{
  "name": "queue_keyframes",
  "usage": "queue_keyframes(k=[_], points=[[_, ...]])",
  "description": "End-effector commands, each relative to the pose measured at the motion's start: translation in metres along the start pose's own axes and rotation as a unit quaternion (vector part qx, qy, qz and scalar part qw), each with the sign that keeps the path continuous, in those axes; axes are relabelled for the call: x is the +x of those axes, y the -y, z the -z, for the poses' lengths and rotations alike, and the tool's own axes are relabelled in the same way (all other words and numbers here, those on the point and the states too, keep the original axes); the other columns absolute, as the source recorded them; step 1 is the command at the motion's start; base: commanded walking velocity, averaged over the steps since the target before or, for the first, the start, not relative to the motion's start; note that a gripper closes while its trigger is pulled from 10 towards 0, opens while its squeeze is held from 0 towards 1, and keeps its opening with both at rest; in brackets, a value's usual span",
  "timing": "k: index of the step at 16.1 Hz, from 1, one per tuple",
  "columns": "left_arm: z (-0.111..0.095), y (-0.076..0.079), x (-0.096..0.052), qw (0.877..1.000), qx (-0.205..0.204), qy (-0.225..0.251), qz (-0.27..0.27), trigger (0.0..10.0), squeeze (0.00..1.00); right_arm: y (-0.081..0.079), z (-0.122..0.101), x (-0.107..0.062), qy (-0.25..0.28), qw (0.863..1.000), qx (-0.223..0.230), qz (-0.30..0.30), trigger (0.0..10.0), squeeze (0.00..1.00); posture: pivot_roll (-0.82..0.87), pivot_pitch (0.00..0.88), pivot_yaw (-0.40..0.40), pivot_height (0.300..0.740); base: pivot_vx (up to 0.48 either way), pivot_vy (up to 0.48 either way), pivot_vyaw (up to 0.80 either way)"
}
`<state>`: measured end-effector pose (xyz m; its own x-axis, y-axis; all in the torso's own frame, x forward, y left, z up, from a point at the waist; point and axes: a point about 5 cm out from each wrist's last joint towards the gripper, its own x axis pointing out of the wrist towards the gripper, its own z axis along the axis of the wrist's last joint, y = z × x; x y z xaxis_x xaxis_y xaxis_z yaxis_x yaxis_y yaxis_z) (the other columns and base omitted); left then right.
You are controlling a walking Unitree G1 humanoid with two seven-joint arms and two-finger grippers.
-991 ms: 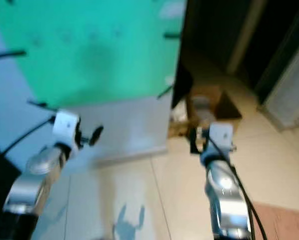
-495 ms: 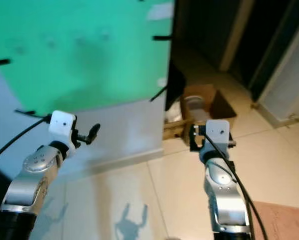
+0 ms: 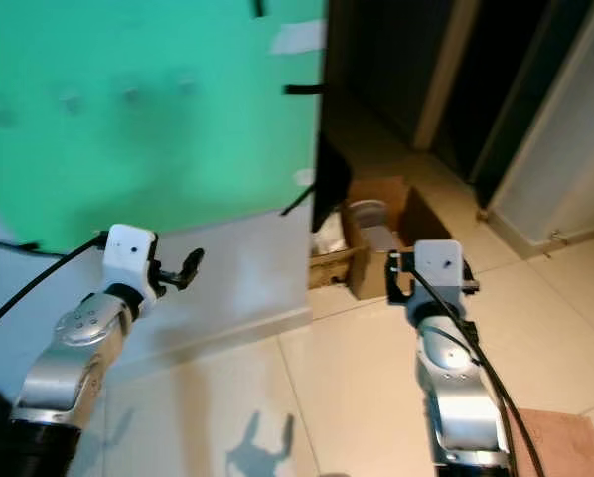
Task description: Hang keys on a hook
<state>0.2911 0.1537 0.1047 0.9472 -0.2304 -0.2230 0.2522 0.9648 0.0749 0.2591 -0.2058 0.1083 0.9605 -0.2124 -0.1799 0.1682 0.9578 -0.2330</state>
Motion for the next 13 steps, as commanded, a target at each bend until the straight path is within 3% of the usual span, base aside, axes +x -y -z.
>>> queue_keyframes(k=[1,3,6,13], points=[[-0.0015,0.0008,-0.0002,1.0,0.009,0.002,0.002,10.0,0.27,0.0013,-0.0034,0.0003,0.002,1.0,-0.002,0.002,10.0,1.0,-0.21,0.0,0.012,0.74,0.304,0.0,0.0],[-0.0014,0.001,0.0006,1.0,0.009,0.002,0.003,10.0,0.26,-0.0011,-0.0044,0.0005,0.002,1.0,-0.011,-0.009,10.0,1.0,-0.21,0.0,0.015,0.74,0.291,0.0,0.61],[-0.0004,-0.0001,0.0023,1.0,0.023,-0.003,-0.002,10.0,0.22,-0.0036,-0.0047,-0.0003,0.003,1.0,-0.017,-0.013,10.0,1.0,-0.2,0.0,0.023,0.74,0.0,0.0,0.8],[-0.0009,0.0017,0.0045,0.999,0.035,-0.004,0.005,10.0,0.22,-0.0043,-0.0035,-0.0015,-0.002,1.0,-0.017,-0.012,10.0,1.0,-0.21,0.0,0.032,0.74,0.0,0.0,0.8]])
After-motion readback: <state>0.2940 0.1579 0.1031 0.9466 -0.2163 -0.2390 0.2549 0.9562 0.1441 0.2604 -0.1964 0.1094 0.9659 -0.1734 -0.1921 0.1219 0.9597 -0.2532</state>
